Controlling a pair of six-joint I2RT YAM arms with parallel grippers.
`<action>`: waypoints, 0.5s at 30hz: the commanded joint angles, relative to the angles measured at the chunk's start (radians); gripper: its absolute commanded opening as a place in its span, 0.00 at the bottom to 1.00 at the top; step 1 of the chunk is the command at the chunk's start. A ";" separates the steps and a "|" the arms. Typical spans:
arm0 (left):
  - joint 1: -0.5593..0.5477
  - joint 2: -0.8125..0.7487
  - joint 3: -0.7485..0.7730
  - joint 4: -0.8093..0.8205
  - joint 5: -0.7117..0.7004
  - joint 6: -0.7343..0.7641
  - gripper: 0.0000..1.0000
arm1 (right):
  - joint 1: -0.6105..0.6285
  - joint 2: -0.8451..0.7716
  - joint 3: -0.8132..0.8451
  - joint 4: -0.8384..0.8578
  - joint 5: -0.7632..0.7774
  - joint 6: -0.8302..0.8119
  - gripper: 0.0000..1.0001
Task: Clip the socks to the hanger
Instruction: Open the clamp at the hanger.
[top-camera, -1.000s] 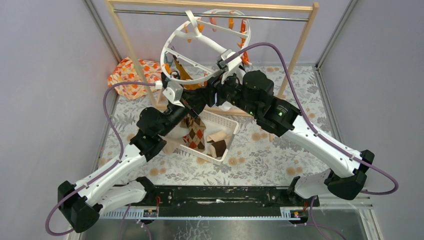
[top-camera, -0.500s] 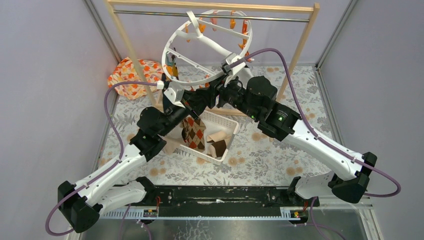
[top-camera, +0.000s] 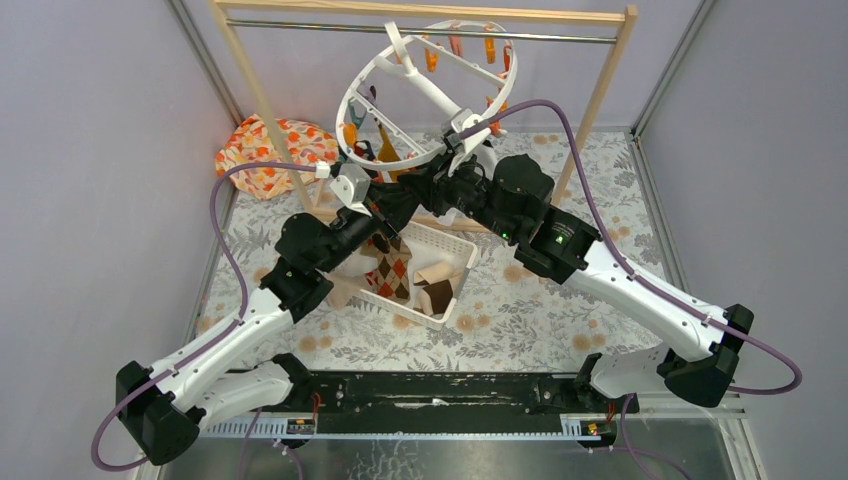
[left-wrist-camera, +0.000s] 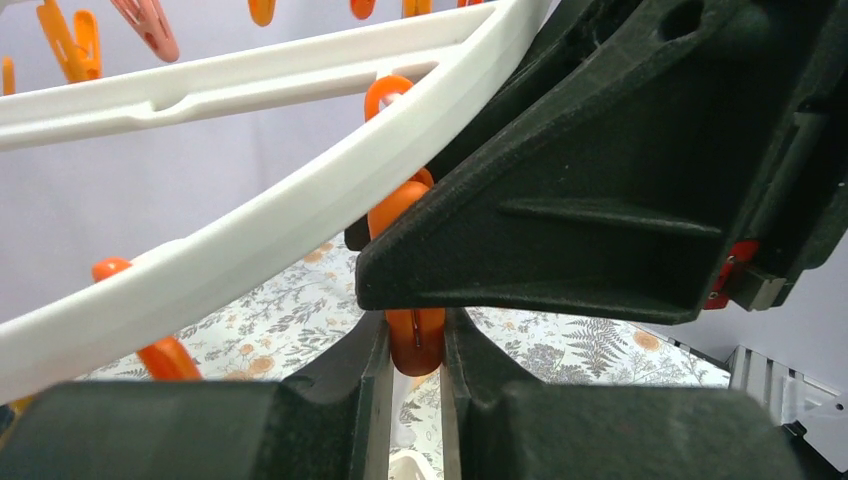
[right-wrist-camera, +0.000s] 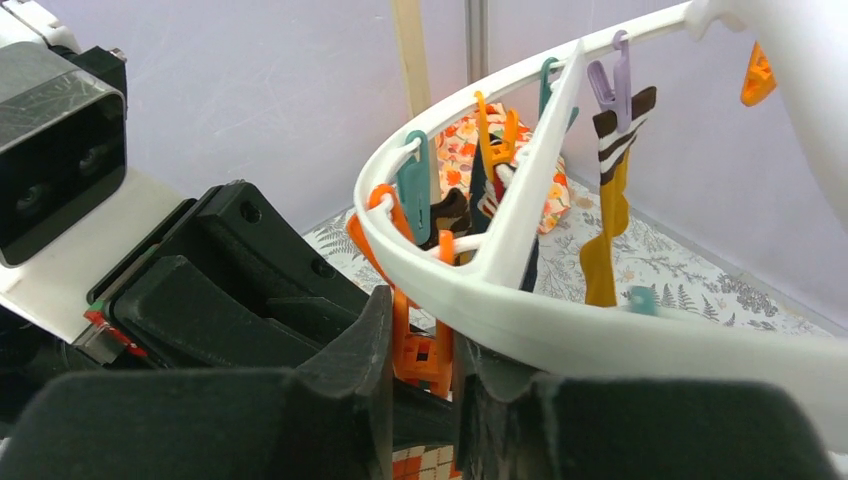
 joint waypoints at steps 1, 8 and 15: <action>-0.014 0.006 -0.021 -0.067 0.102 0.013 0.00 | 0.001 -0.018 0.022 0.114 -0.005 -0.020 0.11; -0.014 -0.005 -0.032 -0.071 0.089 0.016 0.00 | 0.001 -0.009 0.028 0.103 -0.014 -0.021 0.00; -0.014 -0.026 -0.040 -0.083 0.071 0.013 0.23 | 0.001 -0.005 0.036 0.092 -0.027 -0.019 0.00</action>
